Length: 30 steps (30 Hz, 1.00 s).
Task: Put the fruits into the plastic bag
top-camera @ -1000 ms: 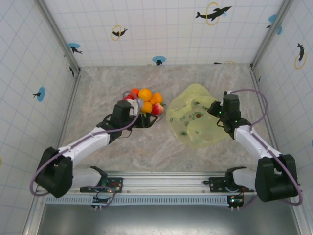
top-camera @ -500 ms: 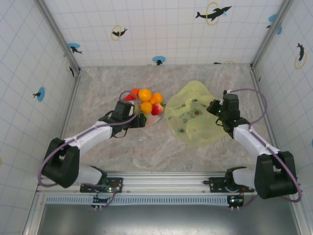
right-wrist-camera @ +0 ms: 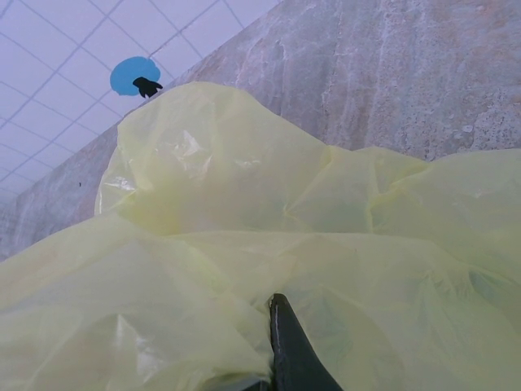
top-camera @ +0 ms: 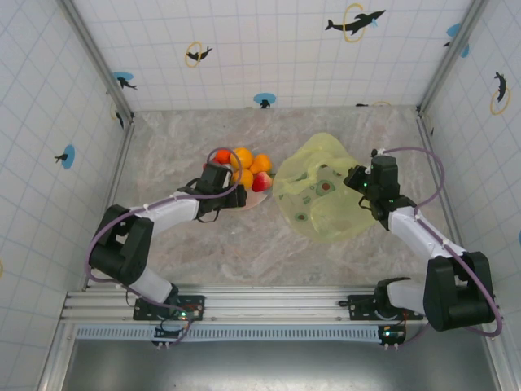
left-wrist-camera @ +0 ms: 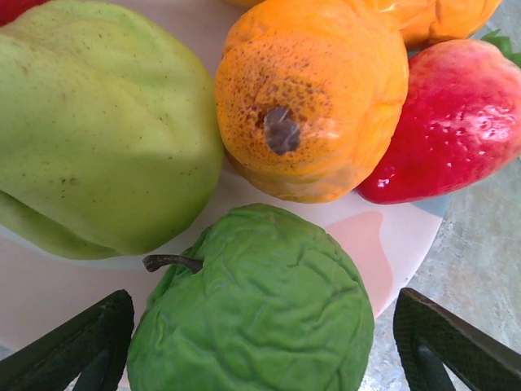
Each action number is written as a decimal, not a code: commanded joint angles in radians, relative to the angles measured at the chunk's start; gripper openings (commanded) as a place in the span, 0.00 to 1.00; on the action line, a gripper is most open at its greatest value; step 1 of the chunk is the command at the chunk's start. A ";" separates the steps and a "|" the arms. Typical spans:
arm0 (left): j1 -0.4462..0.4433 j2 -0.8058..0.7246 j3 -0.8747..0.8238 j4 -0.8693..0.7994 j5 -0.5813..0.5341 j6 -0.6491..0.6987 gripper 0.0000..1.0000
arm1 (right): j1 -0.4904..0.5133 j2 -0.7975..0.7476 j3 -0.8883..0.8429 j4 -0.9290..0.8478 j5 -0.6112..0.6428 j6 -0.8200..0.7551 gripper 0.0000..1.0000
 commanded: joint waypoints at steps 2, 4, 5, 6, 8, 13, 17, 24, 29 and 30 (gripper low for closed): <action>-0.002 0.024 0.015 0.026 -0.011 0.002 0.79 | -0.004 -0.001 -0.015 0.026 -0.001 -0.005 0.00; -0.002 0.024 0.004 0.032 -0.008 -0.001 0.76 | -0.003 -0.002 -0.017 0.026 0.000 -0.005 0.00; -0.001 0.022 -0.002 0.035 -0.008 -0.003 0.73 | -0.003 -0.002 -0.016 0.026 0.001 -0.005 0.00; -0.001 0.020 -0.009 0.038 -0.006 -0.002 0.71 | -0.003 -0.001 -0.016 0.026 0.001 -0.005 0.00; -0.001 0.005 -0.023 0.039 -0.010 -0.006 0.68 | -0.004 0.000 -0.016 0.026 0.001 -0.005 0.00; -0.009 -0.116 -0.085 0.051 -0.015 -0.025 0.63 | 0.000 -0.005 -0.012 0.023 -0.001 0.005 0.00; -0.065 -0.265 -0.156 0.074 0.023 -0.019 0.63 | 0.002 -0.006 -0.009 0.020 -0.002 0.007 0.00; -0.297 -0.334 -0.175 0.216 0.146 0.011 0.62 | 0.007 0.012 0.009 0.008 -0.019 0.013 0.00; -0.431 -0.157 -0.043 0.289 0.178 0.055 0.60 | 0.019 0.027 0.042 -0.014 -0.057 0.020 0.00; -0.445 -0.116 -0.014 0.294 0.173 0.064 0.60 | 0.022 0.031 0.054 -0.028 -0.062 0.018 0.00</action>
